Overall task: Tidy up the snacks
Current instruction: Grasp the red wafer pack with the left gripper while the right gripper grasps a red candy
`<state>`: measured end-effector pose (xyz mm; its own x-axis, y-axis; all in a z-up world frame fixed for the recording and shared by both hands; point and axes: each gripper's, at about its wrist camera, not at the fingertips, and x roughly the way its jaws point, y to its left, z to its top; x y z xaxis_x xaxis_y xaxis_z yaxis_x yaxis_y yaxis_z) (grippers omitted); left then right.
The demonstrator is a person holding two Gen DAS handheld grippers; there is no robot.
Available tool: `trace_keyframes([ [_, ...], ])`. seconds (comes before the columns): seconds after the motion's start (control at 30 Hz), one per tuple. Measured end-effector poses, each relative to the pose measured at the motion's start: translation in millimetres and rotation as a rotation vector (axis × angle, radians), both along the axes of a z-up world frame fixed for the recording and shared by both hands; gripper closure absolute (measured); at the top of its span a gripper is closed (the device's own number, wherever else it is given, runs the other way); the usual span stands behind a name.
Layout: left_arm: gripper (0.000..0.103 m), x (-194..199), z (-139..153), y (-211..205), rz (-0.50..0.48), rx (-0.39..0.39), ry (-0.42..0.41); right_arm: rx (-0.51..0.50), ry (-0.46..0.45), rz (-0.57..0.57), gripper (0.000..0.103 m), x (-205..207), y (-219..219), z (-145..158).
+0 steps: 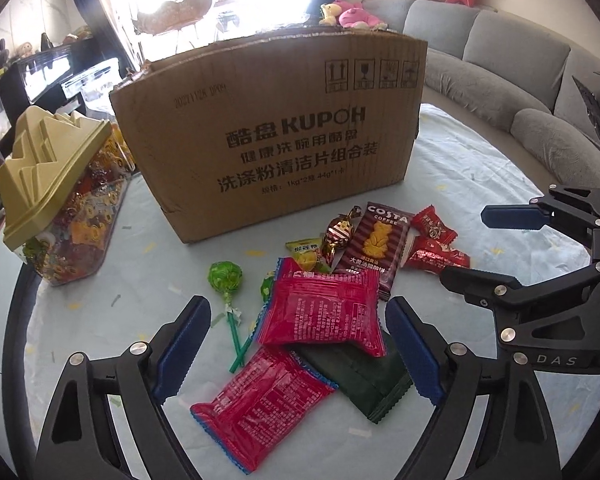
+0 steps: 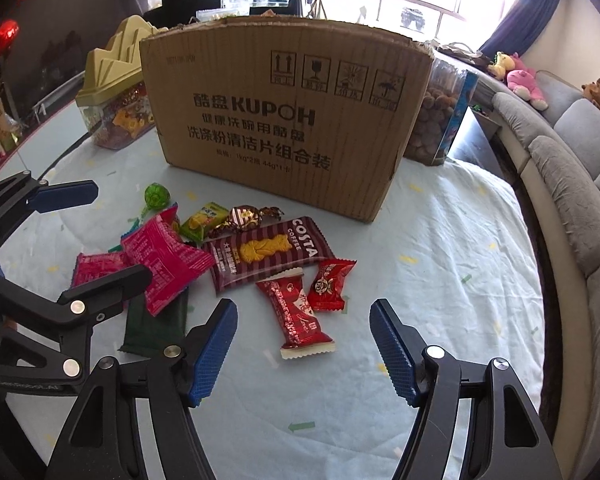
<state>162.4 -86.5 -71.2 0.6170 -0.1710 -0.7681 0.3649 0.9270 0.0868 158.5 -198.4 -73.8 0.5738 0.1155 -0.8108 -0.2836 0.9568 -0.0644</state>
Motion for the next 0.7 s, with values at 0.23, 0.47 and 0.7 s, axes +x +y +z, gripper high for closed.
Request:
trace_keyframes([
  [0.23,0.018,9.6,-9.9,-6.2,-0.014,0.018,0.018,0.008,0.044,-0.003,0.043,7.7,-2.9,-13.3],
  [0.47,0.026,17.1,-15.5,-8.1,-0.012,0.001,0.043,0.013,0.065,0.008,0.049,15.5,-1.4,-20.4],
  [0.7,0.047,20.4,-17.7,-6.6,-0.006,-0.037,0.07,0.027,0.093,0.002,0.057,23.1,-1.0,-29.1],
])
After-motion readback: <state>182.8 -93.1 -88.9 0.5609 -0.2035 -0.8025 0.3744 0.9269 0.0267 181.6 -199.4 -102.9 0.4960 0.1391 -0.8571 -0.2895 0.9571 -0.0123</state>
